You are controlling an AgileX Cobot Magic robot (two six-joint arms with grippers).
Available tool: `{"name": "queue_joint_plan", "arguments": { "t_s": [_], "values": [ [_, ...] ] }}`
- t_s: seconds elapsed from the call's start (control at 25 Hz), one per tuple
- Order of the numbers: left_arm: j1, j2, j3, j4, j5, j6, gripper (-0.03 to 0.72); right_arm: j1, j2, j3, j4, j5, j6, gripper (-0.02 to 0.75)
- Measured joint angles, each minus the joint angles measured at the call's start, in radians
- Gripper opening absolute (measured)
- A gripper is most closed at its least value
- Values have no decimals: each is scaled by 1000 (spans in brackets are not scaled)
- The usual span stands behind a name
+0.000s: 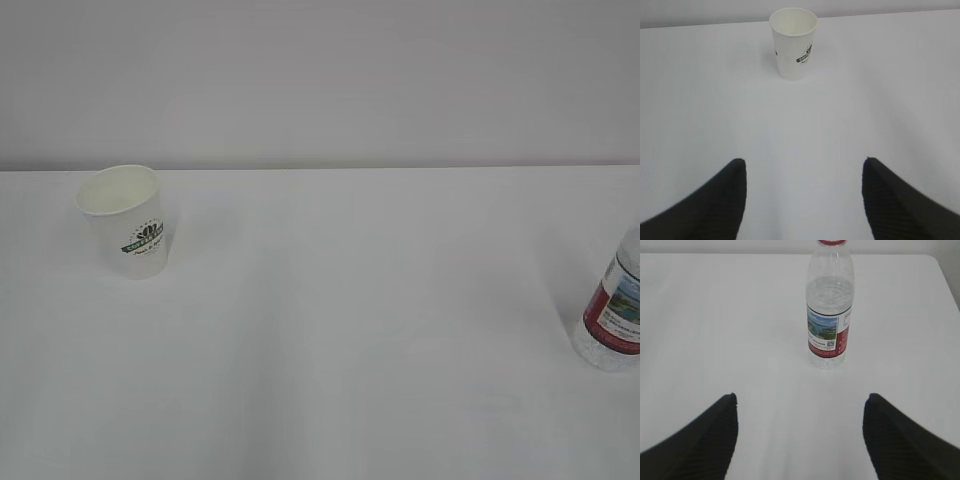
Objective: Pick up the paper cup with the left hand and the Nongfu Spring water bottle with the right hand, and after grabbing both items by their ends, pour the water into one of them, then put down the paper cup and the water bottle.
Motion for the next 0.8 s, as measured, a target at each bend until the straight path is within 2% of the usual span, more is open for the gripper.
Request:
{"name": "queue_joint_plan", "arguments": {
  "t_s": [0.36, 0.8],
  "values": [
    [0, 46, -7, -16, -20, 0, 524, 0, 24, -32, 0, -48, -30, 587],
    [0, 192, -7, -30, -266, 0, 524, 0, 188, -32, 2, -242, -32, 587]
  ]
}}
